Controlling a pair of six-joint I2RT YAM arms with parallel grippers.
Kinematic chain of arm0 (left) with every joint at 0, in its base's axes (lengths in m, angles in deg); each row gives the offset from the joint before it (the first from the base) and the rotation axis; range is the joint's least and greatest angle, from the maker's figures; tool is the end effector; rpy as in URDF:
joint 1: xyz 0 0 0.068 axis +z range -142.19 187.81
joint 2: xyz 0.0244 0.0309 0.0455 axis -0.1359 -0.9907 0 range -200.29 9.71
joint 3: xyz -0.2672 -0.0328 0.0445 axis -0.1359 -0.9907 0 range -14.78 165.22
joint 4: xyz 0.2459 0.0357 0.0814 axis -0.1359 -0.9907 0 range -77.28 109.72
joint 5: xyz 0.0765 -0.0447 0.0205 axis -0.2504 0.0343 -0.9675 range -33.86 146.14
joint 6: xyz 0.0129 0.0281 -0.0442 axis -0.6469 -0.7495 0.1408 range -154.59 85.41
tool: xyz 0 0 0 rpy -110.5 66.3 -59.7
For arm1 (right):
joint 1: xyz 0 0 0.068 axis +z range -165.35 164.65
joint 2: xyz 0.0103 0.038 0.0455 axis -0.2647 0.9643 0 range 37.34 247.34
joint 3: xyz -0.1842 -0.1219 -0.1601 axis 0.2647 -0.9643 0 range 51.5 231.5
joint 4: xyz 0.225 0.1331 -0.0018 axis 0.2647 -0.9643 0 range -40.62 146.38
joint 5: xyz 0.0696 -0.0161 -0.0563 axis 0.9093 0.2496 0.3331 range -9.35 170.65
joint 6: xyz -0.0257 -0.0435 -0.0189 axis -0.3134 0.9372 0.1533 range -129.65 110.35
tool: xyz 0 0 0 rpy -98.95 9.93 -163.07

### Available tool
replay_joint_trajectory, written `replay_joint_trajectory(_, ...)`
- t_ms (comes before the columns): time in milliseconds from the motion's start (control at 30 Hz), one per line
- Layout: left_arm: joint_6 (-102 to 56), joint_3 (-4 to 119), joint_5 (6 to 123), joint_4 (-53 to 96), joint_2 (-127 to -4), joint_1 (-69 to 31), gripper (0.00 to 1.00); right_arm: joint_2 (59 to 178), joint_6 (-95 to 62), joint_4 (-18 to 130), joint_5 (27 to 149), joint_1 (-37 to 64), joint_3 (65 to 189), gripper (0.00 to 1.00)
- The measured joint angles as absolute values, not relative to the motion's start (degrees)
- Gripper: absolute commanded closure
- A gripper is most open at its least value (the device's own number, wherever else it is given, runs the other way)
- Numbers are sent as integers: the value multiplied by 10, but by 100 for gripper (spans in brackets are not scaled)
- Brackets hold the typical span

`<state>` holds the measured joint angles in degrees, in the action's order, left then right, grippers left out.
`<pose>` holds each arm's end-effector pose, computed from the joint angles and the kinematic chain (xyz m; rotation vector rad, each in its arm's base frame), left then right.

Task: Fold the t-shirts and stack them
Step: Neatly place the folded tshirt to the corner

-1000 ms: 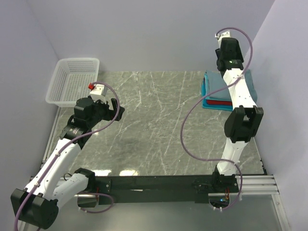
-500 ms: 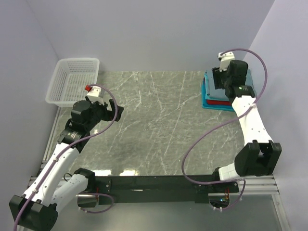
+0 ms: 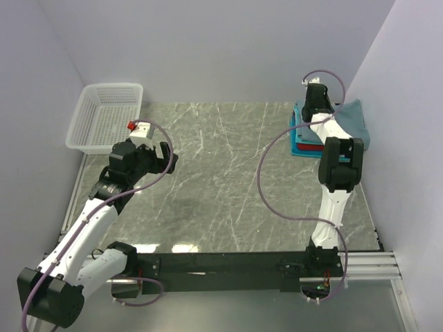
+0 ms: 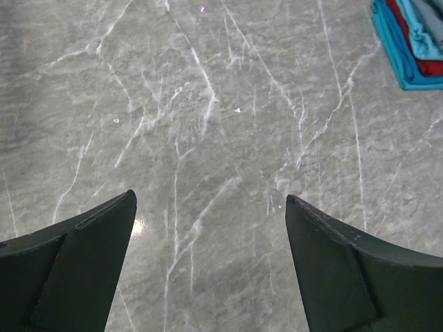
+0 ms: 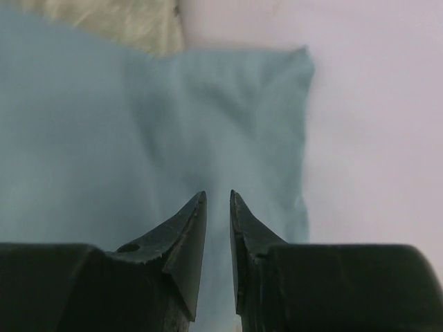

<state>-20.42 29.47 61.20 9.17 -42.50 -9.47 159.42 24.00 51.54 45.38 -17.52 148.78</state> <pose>0.2025 -0.0662 0.3129 0.1130 1.9150 -0.4557 0.4962 -0.0395 0.2378 -0.1968 2.1351 -1.0147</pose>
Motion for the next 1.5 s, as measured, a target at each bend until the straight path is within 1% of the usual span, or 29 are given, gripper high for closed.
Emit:
replay_joint_trajectory(133, -206, 295, 605, 91, -442, -95, 6, 1651, 280, 551, 425, -188, 1560, 74)
replay_joint_trajectory(433, -207, 295, 593, 90, -457, -95, 6, 1699, 323, 607, 409, -231, 1660, 80)
replay_joint_trajectory(700, -206, 295, 593, 89, -472, -95, 7, 1749, 355, 619, 408, -254, 1670, 80)
replay_joint_trajectory(967, -206, 294, 593, 90, -475, -95, 7, 1812, 379, 617, 410, -263, 1715, 80)
replay_joint_trajectory(1233, -206, 295, 593, 89, -480, -95, 7, 1839, 391, 610, 413, -276, 1757, 80)
replay_joint_trajectory(1500, -206, 294, 593, 89, -482, -95, 7, 1843, 387, 585, 433, -281, 1759, 79)
